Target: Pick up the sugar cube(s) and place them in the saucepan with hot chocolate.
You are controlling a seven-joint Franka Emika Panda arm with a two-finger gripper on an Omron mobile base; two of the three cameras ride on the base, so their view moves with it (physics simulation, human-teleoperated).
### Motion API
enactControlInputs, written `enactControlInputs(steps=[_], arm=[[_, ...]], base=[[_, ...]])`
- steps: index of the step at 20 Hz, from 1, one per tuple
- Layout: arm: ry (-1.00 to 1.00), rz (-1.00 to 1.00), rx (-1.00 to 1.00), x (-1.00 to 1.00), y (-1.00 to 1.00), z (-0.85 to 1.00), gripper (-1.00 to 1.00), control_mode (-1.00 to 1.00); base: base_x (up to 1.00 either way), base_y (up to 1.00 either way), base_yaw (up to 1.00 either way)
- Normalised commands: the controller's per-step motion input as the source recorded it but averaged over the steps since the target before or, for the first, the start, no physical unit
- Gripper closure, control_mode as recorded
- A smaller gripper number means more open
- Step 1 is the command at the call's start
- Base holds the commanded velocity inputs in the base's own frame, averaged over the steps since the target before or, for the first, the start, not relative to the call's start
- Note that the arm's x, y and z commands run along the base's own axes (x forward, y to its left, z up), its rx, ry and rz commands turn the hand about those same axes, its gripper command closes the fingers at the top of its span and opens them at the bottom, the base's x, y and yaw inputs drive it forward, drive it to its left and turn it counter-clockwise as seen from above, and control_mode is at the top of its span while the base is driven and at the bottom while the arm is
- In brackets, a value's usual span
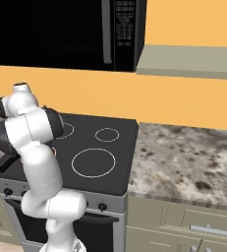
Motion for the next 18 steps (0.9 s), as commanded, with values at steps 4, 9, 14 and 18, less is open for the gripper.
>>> enactControlInputs(steps=[4, 9, 14, 18], arm=[[-0.06, 0.00, 0.00, -0.22, 0.18, 0.23, -1.00, -1.00], [-0.10, 0.00, 0.00, -0.06, 0.40, 0.11, -1.00, -1.00], [-0.10, 0.00, 0.00, -0.04, 0.43, 0.20, -1.00, -1.00], [-0.08, 0.00, 0.00, -0.09, 0.46, 0.18, -1.00, -1.00]], base=[[0.00, 0.00, 0.00], [0.00, 0.00, 0.00], [0.00, 0.00, 0.00], [0.00, 0.00, 0.00]])
